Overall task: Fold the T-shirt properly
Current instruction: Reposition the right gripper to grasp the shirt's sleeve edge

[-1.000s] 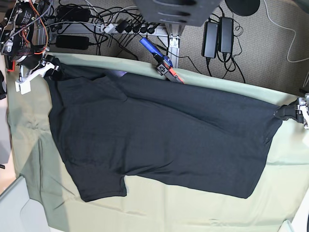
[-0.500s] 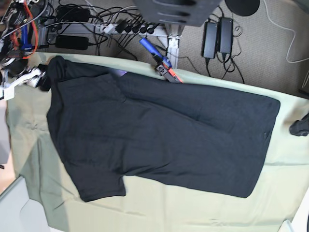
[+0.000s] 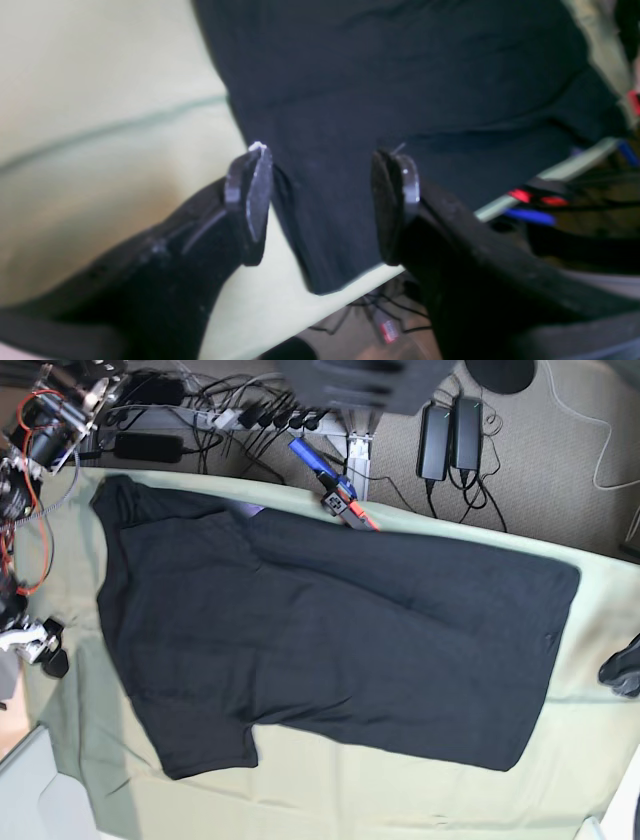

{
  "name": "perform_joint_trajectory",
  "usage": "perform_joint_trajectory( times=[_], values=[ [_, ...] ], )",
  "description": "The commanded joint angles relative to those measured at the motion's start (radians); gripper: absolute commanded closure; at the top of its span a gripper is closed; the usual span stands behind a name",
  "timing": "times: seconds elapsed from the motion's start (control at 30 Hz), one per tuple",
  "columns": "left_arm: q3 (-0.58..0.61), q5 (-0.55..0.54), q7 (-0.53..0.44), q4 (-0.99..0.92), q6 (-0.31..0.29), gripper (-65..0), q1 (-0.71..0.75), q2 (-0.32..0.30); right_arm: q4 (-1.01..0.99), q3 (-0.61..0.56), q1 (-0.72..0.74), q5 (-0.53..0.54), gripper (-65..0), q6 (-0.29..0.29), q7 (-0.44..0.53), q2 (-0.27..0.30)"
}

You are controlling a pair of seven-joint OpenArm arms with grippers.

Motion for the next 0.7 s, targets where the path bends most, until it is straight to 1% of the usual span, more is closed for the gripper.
perform_joint_trajectory(
  times=[0.0,0.07,0.17,0.33,0.4,0.47,0.67],
  values=[
    [-0.011,-0.01,-0.017,0.01,-0.012,-35.1,-0.011,-0.024,-0.027,-0.011,0.058,-0.001,-44.2,0.066,0.037,0.024],
    [-0.011,-0.01,-0.016,0.01,-0.012,-35.1,-0.01,-0.023,-0.123,-0.045,0.138,-0.037,-44.2,0.066,0.076,0.019],
    [-0.011,-0.01,-0.016,0.01,-0.012,-35.1,-0.01,-0.023,-0.273,-0.103,0.254,-0.105,-44.2,0.066,0.158,0.006],
    [-0.01,-0.01,-0.016,0.01,-0.012,-35.1,-0.01,-0.023,-0.529,-0.236,0.397,-0.272,-44.2,0.066,0.308,-0.024],
    [-0.011,-0.011,-0.016,0.01,-0.012,-35.1,-0.01,-0.022,-0.616,-0.298,0.428,-0.308,-44.2,0.066,0.352,-0.032],
    [-0.011,-0.011,-0.017,0.01,-0.012,-35.1,-0.01,-0.022,-0.673,-0.348,0.444,-0.321,-44.2,0.065,0.385,-0.04],
    [-0.011,-0.01,-0.019,0.01,-0.012,-35.1,-0.01,-0.014,-0.697,-0.422,0.447,-0.385,-44.2,0.064,0.402,-0.093]
  ],
)
